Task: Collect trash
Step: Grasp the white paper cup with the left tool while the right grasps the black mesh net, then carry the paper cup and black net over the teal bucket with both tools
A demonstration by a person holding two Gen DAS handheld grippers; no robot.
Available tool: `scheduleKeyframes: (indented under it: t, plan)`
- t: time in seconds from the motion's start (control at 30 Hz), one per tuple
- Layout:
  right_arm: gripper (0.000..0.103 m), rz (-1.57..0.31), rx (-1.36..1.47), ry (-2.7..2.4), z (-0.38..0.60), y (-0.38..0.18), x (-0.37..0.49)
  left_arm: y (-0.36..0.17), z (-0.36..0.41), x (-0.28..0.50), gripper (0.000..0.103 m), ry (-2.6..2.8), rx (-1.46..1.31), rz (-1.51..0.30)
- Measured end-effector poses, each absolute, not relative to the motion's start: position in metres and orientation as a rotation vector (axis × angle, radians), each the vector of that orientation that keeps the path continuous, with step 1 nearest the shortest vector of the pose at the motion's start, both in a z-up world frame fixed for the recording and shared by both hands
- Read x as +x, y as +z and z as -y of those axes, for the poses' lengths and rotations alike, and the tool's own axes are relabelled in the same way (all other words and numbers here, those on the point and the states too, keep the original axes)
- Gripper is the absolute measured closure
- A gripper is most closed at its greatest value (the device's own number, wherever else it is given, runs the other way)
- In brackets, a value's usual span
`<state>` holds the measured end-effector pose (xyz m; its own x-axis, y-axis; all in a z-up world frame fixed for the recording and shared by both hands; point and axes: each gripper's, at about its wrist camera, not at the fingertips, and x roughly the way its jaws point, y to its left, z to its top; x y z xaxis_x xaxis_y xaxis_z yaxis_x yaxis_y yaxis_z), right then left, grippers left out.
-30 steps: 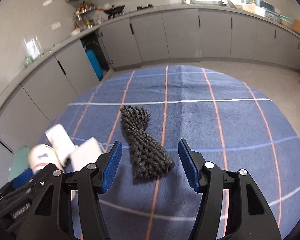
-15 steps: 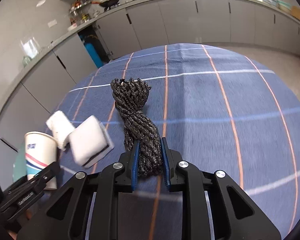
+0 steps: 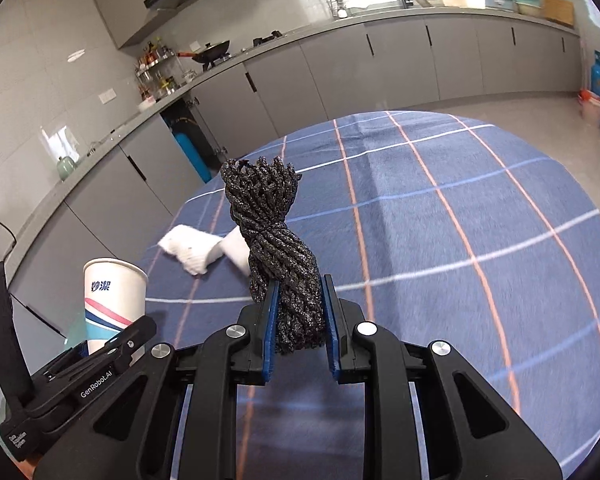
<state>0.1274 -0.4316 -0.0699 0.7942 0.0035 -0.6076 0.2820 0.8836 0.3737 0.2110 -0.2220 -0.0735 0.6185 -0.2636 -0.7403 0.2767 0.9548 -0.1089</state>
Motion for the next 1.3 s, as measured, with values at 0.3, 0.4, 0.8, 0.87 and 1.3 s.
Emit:
scheduleKeyframes:
  t: [0.3,0.4,0.8,0.87,1.3]
  plan:
    - [0.082,-0.621,0.469,-0.11,0.387,-0.056,0.119,-0.06,0.175,0.193,0.045,-0.283,0.033,-0.807]
    - [0.082,-0.623,0.46,-0.082,0.369,-0.054,0.121,-0.058,0.156,0.19,0.045,-0.263,0.023,-0.802]
    - [0.082,-0.641,0.398,0.02,0.302,-0.045,0.131,-0.054,0.099,0.184,0.045,-0.191,-0.032,-0.793]
    - [0.082,-0.643,0.389,0.034,0.292,-0.043,0.133,-0.054,0.092,0.183,0.045,-0.183,-0.039,-0.791]
    - [0.082,-0.668,0.327,0.129,0.227,-0.039,0.15,-0.053,0.035,0.186,0.045,-0.1,-0.088,-0.784]
